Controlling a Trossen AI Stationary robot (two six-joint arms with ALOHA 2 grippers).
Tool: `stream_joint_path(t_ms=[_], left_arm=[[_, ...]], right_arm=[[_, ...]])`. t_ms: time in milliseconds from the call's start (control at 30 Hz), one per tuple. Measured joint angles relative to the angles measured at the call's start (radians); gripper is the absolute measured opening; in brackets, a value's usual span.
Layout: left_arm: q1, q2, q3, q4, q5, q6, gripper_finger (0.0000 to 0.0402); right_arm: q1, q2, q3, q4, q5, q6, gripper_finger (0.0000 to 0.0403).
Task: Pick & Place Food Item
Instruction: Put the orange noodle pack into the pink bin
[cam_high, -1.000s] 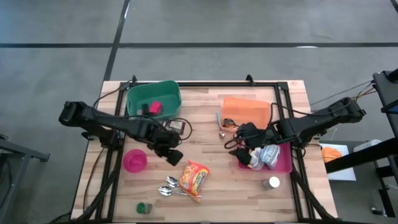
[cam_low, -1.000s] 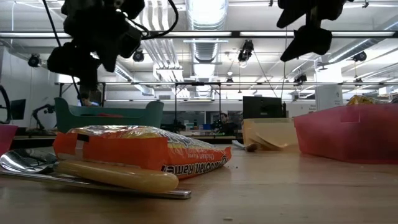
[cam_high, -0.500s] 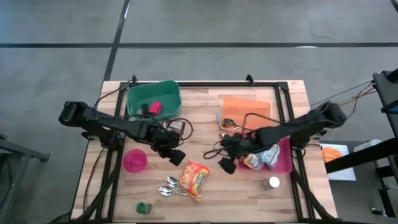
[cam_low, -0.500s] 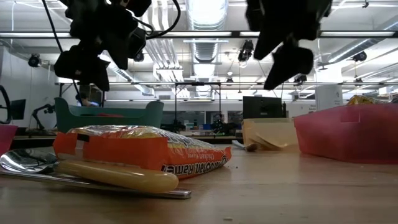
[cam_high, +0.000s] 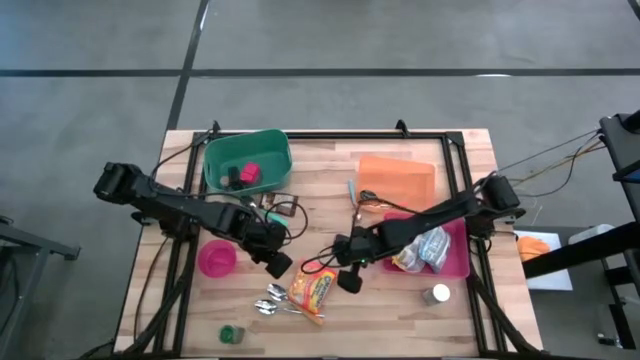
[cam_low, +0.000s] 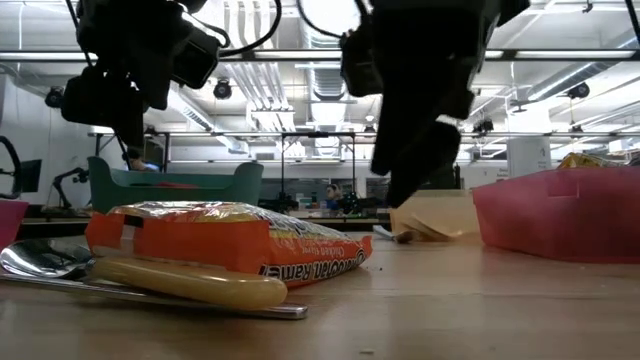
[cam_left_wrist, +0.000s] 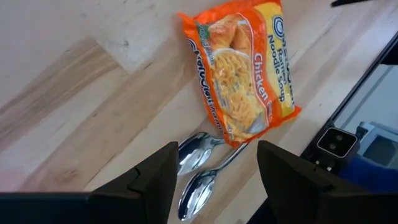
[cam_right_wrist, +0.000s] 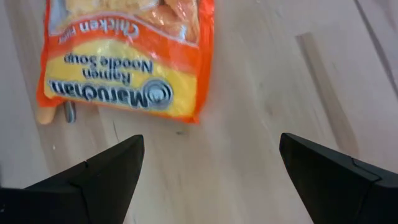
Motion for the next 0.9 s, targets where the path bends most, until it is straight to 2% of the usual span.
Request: stream_joint_path(t_ms=[400,800,900], left_arm=[[-0.003,0.000,0.000,-0.001,-0.003,0.024,0.0219],[-0.003,0.000,0.000,-0.003,-0.003,0.028,0.0219],[-0.003,0.000,0.000,-0.003,0.000,0.028,0.0219]], right_arm=[[-0.044,0.055,-0.025,0.186,-0.082,-0.002,0.0372],[-0.047,0.160,-0.004,0.219,-0.156,0.001,0.0371],[-0.047,0.162,-0.003,0.223,-0.156,-0.007,0.0357]])
